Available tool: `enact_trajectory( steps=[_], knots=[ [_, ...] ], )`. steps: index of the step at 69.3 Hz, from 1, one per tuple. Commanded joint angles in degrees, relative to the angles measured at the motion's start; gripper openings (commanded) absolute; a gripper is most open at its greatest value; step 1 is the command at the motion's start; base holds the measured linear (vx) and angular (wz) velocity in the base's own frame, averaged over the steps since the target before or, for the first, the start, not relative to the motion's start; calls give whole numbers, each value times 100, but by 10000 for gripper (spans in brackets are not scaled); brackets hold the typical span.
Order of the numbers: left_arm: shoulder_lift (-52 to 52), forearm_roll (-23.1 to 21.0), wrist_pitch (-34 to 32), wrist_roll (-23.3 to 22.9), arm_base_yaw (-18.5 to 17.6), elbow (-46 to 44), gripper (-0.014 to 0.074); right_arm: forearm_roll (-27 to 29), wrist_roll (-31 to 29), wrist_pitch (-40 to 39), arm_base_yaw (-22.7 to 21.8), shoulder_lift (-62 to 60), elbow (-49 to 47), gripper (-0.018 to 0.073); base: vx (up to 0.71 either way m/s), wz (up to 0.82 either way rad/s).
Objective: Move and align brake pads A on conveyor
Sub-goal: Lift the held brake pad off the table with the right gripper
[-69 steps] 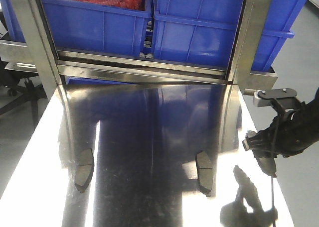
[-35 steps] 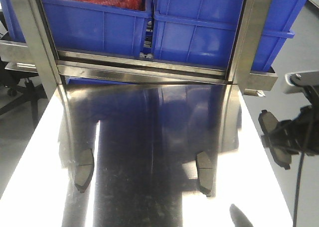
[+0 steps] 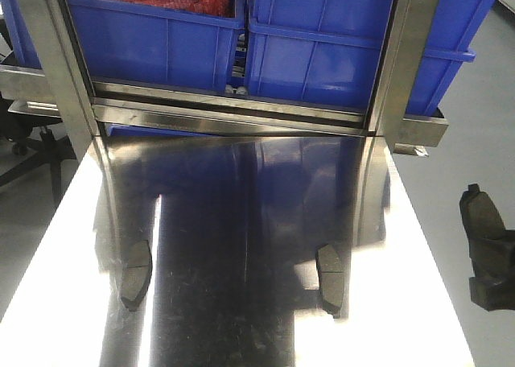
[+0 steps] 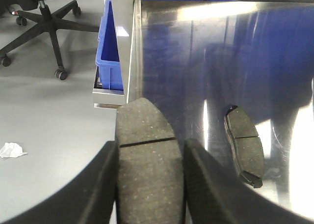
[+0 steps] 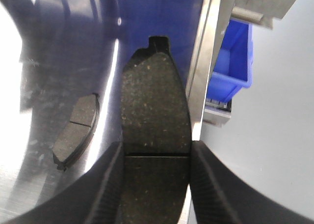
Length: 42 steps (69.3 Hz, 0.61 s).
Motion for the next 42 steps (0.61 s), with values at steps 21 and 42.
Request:
enact_trajectory(
  steps=[21, 42],
  knots=[
    [-21, 9, -462, -3, -30, -184, 129, 100, -63, -540, -3, -285, -120, 83, 0, 0],
    [-21, 9, -462, -3, -30, -184, 129, 162, -63, -538, -3, -280, -120, 83, 0, 0]
  ],
)
